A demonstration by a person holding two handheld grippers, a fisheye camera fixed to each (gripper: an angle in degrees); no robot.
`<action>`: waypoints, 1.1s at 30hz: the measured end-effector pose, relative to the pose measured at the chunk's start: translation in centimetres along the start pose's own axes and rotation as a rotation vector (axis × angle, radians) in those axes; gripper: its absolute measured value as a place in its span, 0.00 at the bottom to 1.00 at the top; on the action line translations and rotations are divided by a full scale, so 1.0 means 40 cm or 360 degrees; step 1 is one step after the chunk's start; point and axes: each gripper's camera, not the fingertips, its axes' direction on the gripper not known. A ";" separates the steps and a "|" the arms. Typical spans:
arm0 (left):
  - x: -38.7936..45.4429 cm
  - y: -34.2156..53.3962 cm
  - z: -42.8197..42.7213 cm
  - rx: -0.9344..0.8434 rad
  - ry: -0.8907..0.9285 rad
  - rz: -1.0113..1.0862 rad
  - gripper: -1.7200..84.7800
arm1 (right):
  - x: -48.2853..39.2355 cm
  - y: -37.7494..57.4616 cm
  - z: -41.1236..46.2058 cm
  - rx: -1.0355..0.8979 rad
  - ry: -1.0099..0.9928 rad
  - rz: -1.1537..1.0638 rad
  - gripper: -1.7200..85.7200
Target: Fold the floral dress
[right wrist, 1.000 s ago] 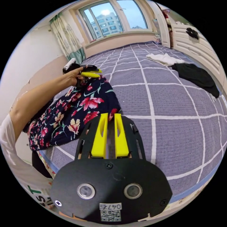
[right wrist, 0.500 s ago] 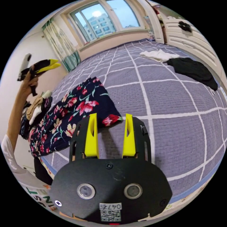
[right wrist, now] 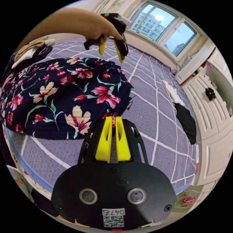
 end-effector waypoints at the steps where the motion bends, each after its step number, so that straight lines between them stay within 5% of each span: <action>1: 0.001 -0.024 0.023 -0.0021 0.0002 -0.0063 0.29 | -0.006 -0.005 -0.004 -0.0001 0.0001 -0.0017 0.02; 11: -0.021 -0.149 0.101 -0.0058 -0.0105 0.0120 0.27 | 0.020 -0.011 -0.065 0.0104 -0.0224 0.0074 0.02; 14: -0.015 -0.153 0.032 0.0076 0.0038 0.0381 0.24 | 0.028 -0.012 -0.047 0.0073 -0.0287 0.0107 0.02; 17: 0.005 -0.149 0.032 -0.0092 0.0260 0.0821 0.23 | 0.027 -0.012 -0.050 0.0080 -0.0327 0.0134 0.02; 21: 0.015 -0.077 0.068 -0.0106 0.0046 0.1294 0.18 | 0.022 -0.005 -0.066 0.0100 -0.0363 0.0179 0.02; 24: -0.025 -0.058 0.046 -0.0027 0.0119 0.1345 0.04 | 0.009 -0.012 -0.076 0.0089 -0.0367 0.0185 0.02; 33: -0.165 0.052 -0.109 0.0208 0.0474 0.1380 0.02 | -0.086 -0.048 -0.210 0.0301 -0.0383 0.0124 0.02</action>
